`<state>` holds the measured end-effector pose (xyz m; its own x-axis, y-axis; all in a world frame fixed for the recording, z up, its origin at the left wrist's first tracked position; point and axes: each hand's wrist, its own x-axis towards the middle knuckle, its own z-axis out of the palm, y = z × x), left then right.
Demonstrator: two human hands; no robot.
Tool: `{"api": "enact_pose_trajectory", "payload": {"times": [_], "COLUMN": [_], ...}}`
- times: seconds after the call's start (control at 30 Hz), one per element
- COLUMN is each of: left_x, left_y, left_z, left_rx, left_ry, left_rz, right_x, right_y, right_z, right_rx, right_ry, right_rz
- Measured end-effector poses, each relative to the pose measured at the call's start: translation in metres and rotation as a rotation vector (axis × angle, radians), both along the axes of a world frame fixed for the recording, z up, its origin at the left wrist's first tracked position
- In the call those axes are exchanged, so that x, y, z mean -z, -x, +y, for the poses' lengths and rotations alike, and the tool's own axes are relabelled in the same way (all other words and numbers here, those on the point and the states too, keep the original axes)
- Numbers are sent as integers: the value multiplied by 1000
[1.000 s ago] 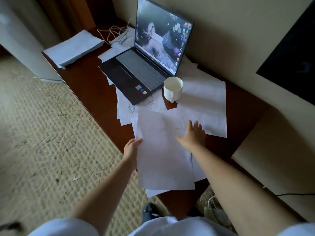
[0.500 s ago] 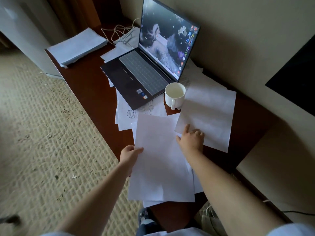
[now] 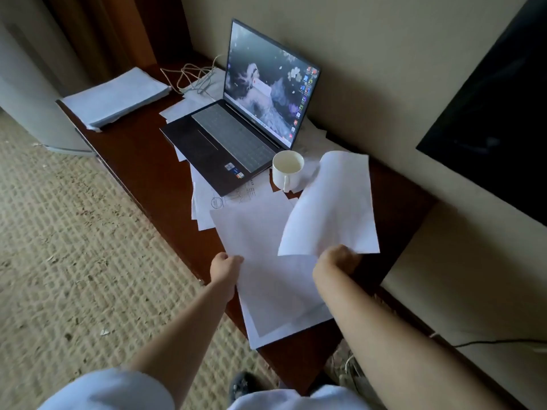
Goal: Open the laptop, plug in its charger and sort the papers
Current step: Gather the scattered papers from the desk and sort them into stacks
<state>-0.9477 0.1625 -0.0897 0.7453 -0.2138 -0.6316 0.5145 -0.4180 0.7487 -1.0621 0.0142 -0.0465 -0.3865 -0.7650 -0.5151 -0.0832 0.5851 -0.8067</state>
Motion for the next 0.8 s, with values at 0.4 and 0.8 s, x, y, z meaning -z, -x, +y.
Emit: {"api": "enact_pose_trajectory", "payload": {"times": [0.4, 0.8], "left_x": [5, -1], "left_y": [14, 7], "left_z": [15, 41], "left_rx": [101, 181], "left_ry": [69, 37], "left_rz": [28, -49], "right_x": [6, -9], "right_y": [57, 72], "right_z": [71, 98], "right_rx": [-319, -552], "right_ry": [-344, 54], "right_rz": [3, 312]}}
